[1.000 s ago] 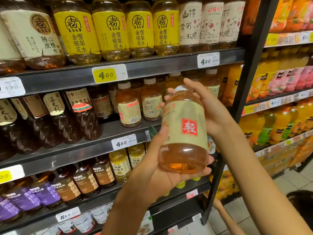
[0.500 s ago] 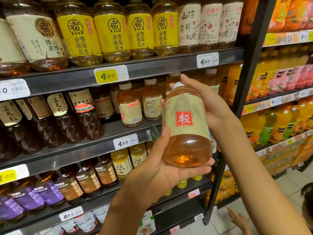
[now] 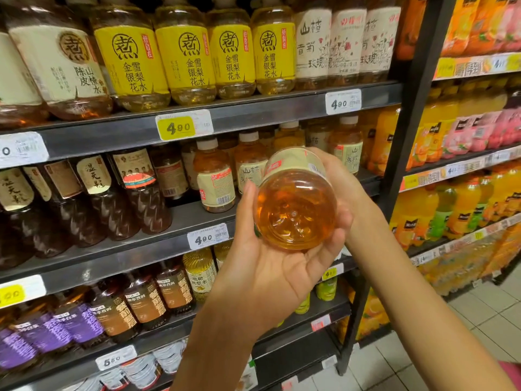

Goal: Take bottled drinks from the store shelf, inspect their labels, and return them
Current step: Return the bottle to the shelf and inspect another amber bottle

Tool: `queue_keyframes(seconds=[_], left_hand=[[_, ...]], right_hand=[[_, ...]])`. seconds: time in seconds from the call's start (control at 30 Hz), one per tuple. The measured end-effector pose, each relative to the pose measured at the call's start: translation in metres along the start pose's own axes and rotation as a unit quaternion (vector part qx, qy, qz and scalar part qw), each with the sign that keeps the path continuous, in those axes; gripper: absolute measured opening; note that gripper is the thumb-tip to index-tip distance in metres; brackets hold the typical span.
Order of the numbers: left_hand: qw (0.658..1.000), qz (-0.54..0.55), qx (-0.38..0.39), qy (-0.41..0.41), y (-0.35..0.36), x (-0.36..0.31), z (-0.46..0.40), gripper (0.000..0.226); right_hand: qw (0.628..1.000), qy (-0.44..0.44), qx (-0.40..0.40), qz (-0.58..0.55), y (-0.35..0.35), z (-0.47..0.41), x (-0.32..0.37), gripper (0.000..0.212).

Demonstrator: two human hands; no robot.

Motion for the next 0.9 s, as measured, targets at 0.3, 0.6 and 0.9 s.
queue_keyframes(seconds=[0.3,0.6,0.9], left_hand=[[0.994,-0.103,-0.001,0.024,-0.022,0.011,-0.001,0.079],[0.951,-0.257,-0.038,0.17,-0.052,0.015,-0.032,0.09],[0.774,-0.566,-0.134,0.251,-0.097,0.013,-0.128,0.068]], right_hand=[[0.978,-0.191,0.072,0.042,0.003,0.013,0.031,0.015],[0.92,-0.247,-0.003,0.306,-0.041,0.026,0.043,0.029],[0.908,-0.229,-0.161,0.312,-0.124,0.006,0.024,0.025]])
Point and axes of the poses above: each hand's wrist, its own z-axis away from the middle knuckle, its own y-axis out of the palm, x = y × z, the point moved 2 cm from there along -z, towards the middle knuckle, and after that the axes turned 12 degrees about z, right-handed, at the moved point
